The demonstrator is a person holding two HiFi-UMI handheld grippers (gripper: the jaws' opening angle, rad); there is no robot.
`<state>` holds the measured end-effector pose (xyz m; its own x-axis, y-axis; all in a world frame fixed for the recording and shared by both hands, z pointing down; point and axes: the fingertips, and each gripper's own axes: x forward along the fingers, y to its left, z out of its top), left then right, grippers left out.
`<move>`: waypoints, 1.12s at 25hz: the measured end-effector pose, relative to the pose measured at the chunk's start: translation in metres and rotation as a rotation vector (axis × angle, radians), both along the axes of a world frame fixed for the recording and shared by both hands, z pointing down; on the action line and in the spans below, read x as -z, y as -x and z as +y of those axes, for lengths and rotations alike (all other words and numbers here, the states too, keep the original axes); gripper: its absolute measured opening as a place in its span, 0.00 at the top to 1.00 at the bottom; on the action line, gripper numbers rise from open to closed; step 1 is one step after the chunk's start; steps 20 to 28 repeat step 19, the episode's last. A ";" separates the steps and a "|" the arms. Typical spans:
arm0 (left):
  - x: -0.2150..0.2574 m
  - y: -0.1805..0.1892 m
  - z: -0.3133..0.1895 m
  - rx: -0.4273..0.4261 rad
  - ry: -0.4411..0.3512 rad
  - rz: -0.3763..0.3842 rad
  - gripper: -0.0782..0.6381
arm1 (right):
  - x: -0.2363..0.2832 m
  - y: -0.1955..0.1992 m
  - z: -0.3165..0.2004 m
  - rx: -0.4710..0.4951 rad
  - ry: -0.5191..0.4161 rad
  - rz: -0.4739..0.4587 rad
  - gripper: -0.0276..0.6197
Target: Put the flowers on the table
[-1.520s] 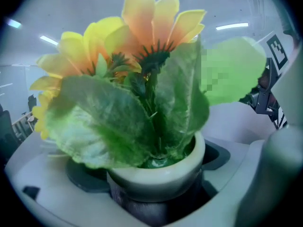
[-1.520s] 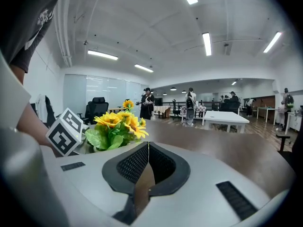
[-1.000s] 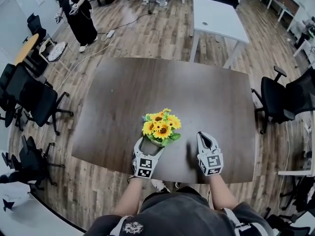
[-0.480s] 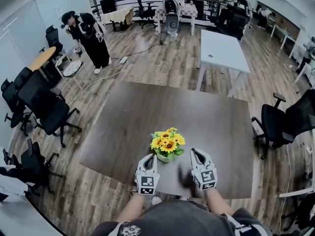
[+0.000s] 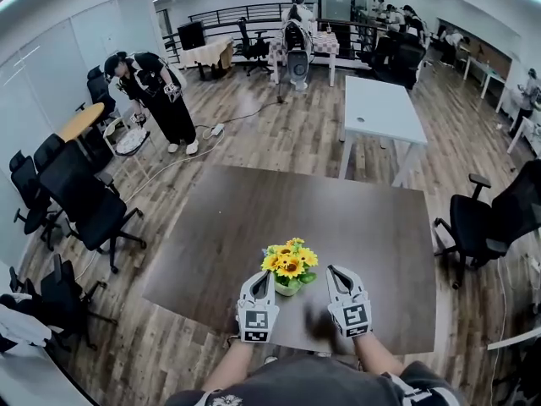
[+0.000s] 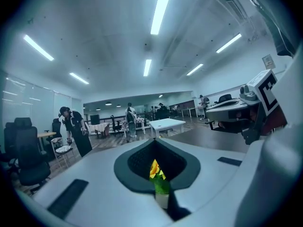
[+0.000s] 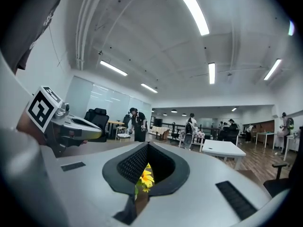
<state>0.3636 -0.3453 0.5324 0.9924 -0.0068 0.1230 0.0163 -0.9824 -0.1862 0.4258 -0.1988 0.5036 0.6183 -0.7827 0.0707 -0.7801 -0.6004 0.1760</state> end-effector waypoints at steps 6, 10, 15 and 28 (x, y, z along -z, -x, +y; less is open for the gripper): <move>0.000 0.005 0.012 -0.011 0.011 -0.007 0.88 | -0.002 0.005 0.005 -0.001 -0.006 -0.013 0.92; 0.002 0.003 0.013 -0.021 0.015 -0.008 0.88 | 0.002 0.005 0.005 -0.003 0.002 -0.006 0.92; -0.001 0.001 0.016 -0.027 0.008 -0.009 0.88 | -0.005 0.006 0.008 -0.004 0.003 -0.015 0.92; 0.000 0.000 0.017 -0.027 0.011 -0.005 0.88 | -0.008 0.005 0.008 -0.008 0.009 -0.017 0.92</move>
